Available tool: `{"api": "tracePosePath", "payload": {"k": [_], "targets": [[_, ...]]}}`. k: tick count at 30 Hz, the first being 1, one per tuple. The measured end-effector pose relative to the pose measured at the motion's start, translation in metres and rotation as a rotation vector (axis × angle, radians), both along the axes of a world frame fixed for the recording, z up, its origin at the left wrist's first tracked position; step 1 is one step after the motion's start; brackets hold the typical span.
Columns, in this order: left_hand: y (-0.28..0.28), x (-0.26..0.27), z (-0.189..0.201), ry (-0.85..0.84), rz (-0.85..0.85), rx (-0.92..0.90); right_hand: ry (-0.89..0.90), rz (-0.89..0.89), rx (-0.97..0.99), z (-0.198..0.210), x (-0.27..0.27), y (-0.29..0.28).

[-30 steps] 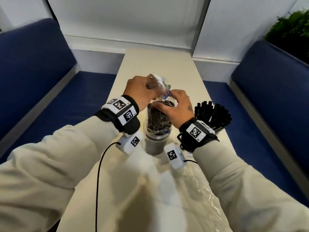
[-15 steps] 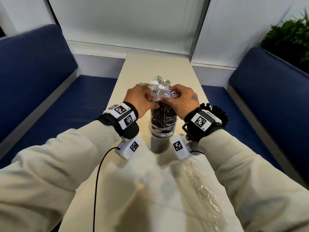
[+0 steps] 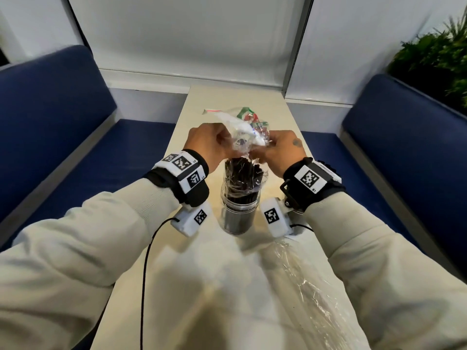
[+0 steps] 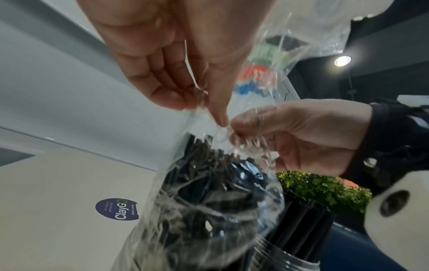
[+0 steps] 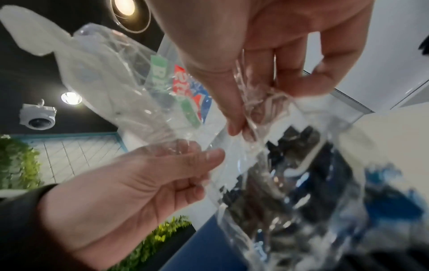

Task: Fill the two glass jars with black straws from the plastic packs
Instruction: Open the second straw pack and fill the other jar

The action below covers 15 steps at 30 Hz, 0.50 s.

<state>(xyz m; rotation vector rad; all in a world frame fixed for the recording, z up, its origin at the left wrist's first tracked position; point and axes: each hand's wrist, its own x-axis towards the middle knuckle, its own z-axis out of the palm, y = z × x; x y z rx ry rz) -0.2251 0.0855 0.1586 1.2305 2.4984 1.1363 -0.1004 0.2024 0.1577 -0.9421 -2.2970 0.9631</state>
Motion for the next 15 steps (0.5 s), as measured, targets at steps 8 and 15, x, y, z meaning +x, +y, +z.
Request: {"api": "tracePosePath", "payload": {"k": [8, 15], "targets": [[-0.003, 0.002, 0.009, -0.028, -0.023, 0.098, 0.087, -0.014, -0.017, 0.004, 0.003, 0.0], [-0.006, 0.002, 0.006, -0.148, -0.038, 0.167, 0.176, -0.05, 0.066, 0.017, 0.003, 0.003]]}}
